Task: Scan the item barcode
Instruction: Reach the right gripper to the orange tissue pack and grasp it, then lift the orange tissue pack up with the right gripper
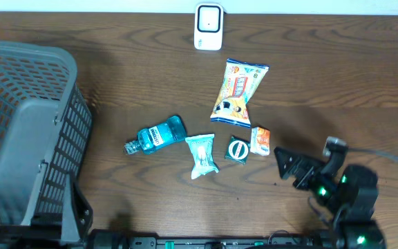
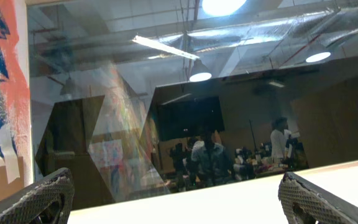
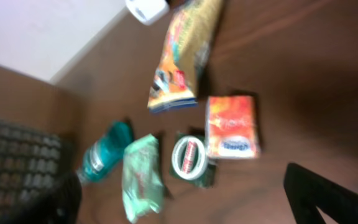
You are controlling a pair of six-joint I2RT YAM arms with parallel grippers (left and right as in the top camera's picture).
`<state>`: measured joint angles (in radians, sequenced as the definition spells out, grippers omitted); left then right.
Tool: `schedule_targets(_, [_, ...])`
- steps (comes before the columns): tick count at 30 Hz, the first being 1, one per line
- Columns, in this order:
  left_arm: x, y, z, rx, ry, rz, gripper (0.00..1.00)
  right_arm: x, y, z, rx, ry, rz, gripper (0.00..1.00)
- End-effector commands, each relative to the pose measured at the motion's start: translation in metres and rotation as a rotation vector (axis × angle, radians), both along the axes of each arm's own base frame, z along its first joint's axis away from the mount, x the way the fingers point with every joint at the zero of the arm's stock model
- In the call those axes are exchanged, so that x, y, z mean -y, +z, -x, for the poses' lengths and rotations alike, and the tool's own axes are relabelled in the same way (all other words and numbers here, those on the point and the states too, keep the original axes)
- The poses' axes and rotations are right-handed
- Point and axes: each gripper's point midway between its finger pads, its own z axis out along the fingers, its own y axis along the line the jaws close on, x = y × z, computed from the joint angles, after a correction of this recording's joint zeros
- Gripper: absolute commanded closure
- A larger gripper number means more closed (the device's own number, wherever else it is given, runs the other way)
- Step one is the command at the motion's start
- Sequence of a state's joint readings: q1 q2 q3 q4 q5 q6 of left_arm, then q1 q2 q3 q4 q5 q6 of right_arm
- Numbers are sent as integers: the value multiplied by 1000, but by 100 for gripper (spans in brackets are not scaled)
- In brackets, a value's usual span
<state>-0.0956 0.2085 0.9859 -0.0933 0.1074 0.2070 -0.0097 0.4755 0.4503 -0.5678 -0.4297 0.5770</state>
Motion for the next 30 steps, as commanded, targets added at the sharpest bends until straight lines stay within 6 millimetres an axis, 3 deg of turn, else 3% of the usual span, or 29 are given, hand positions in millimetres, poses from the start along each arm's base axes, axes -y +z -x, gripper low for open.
schedule_targets(1, [2, -6, 0, 12, -9, -13, 2, 17, 8, -20, -70, -15, 195, 2])
schedule_targets(4, [2, -10, 2, 21, -9, -13, 2, 23, 3, -31, -235, -31, 328, 1])
schedule_targets(7, [2, -11, 6, 37, -8, -11, 2, 39, -3, -30, -476, -155, 483, 1])
schedule_targets(11, [1, -14, 14, 58, -9, -9, 2, 16, -7, -29, -683, -20, 638, 1])
schedule_targets(17, [0, -16, 29, 105, -9, -4, 2, -40, -44, -58, -692, 167, 624, 1])
schedule_targets(25, [-1, -21, 38, 134, -8, -2, 2, -47, -86, -77, -769, -45, 743, 4])
schedule_targets(30, [-1, -24, 34, 128, -8, -2, 2, -48, -95, -98, -764, -108, 825, 11])
